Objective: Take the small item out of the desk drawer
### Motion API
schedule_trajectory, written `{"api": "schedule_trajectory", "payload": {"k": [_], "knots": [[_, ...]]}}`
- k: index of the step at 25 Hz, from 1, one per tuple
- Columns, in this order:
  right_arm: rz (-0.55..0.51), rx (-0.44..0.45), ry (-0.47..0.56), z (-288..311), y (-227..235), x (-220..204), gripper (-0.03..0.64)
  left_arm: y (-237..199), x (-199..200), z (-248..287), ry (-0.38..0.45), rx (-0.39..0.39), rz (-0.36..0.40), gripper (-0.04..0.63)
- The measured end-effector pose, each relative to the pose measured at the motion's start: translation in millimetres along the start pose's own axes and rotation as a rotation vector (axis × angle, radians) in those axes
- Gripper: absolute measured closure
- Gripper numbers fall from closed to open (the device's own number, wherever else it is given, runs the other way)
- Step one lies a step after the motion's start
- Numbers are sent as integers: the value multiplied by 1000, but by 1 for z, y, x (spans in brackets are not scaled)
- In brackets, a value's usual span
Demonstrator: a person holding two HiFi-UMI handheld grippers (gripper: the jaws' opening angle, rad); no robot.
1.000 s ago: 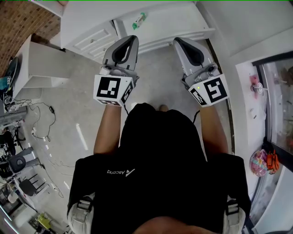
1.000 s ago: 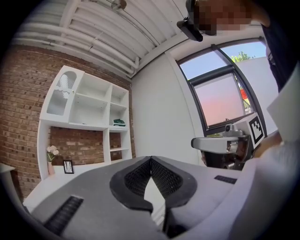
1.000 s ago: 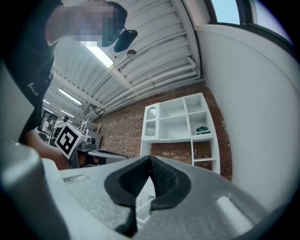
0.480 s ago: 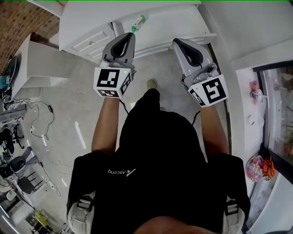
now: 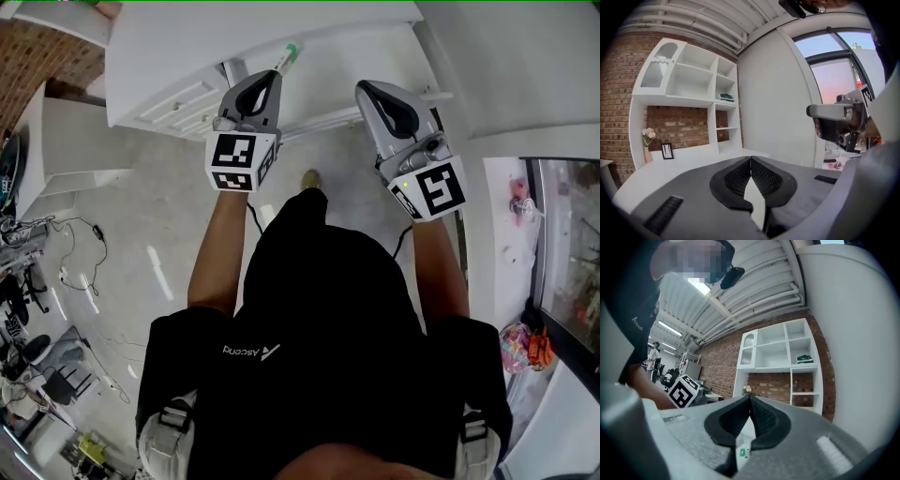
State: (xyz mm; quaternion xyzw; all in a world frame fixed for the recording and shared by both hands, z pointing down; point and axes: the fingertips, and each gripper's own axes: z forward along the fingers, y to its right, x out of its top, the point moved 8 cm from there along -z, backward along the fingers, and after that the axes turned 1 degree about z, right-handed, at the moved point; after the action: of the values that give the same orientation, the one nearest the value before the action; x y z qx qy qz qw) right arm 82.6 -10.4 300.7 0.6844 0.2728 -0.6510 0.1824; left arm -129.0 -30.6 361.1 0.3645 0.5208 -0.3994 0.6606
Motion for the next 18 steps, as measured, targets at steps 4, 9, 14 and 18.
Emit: {"api": "schedule_trajectory", "payload": {"k": [4,9,14,18], "knots": [[8,-9,-21,35,18,-11,615,-31,-21,35,-85,-12,-17,595],[15,-25,-55,76,34,-26,615,-63,-49,74,-211,-21,-2,591],[21,-40,-89,102,45,-38,615,-81,-80,107,-328,-39,38,546],[27,-46,-110,115,54,-45,615,-90,-101,130,-415,-51,35,517]]}}
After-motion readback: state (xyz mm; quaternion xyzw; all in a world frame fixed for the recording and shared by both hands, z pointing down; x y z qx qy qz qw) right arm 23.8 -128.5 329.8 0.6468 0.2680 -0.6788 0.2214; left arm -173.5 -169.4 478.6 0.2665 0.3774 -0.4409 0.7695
